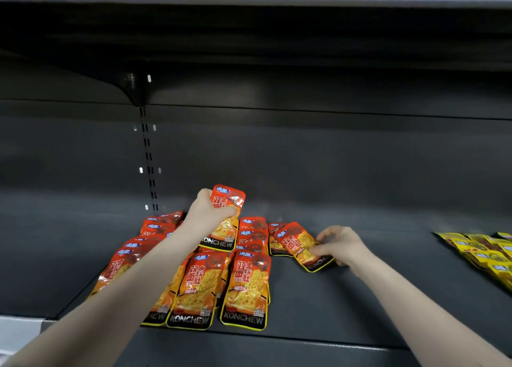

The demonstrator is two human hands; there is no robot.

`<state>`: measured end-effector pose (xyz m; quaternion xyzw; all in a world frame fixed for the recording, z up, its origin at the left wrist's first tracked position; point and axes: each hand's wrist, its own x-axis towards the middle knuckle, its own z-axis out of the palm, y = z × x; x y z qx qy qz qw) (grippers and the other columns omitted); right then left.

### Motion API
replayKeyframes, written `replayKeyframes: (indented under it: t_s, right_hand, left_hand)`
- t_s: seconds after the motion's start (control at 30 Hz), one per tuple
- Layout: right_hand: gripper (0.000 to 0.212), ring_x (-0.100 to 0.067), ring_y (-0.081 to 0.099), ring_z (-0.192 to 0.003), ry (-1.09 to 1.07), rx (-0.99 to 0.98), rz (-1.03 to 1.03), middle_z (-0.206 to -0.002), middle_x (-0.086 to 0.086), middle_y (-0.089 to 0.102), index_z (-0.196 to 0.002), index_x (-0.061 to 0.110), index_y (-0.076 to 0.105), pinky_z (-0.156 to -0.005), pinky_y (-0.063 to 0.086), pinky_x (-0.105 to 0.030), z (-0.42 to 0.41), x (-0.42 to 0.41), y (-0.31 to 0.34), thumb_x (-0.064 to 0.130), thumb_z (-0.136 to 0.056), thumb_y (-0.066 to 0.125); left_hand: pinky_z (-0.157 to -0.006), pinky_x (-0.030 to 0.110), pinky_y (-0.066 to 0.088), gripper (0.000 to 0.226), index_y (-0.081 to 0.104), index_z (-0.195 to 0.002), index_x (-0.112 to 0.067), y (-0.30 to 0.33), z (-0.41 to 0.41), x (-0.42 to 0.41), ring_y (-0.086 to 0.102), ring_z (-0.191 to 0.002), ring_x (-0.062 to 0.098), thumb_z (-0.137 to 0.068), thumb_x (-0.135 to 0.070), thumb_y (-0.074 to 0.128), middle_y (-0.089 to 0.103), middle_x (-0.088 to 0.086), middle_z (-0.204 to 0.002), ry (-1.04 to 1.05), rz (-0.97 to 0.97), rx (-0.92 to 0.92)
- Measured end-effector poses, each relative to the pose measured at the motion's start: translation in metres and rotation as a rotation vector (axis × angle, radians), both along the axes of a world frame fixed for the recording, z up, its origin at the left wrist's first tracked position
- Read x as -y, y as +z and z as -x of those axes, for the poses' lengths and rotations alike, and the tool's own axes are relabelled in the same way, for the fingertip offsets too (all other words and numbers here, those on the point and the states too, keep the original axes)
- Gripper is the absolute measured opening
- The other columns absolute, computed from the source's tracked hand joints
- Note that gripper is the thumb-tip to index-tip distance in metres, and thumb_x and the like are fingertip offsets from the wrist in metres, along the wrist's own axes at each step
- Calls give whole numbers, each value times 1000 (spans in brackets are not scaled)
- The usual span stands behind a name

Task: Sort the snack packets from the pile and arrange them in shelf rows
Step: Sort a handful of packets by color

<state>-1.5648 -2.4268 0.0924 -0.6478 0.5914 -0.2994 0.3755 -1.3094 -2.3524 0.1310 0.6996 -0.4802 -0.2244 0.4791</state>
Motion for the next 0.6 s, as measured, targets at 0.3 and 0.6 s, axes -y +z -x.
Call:
replayKeyframes:
  t_s: [0.3,0.6]
  right_hand:
    - [30,-13,52,-42,85,-344,66,-64,1,58,-92,14,66,-42,41,-17,-22,-15,3,34,-71,74]
    - [29,-19,63,-84,62,-449,95,-86,0,65,-80,16,62,-61,42,-26,-45,-11,-3,43,-76,68]
  left_hand:
    - [-59,20,43,51,37,-117,-18,-3,0,0,57,-86,11,-82,-27,71,55,1,-106,0,-6,9]
    - [-80,33,50,48,41,-121,-14,-3,6,5,60,-99,19,-84,-29,68,57,4,-112,-13,-47,-14]
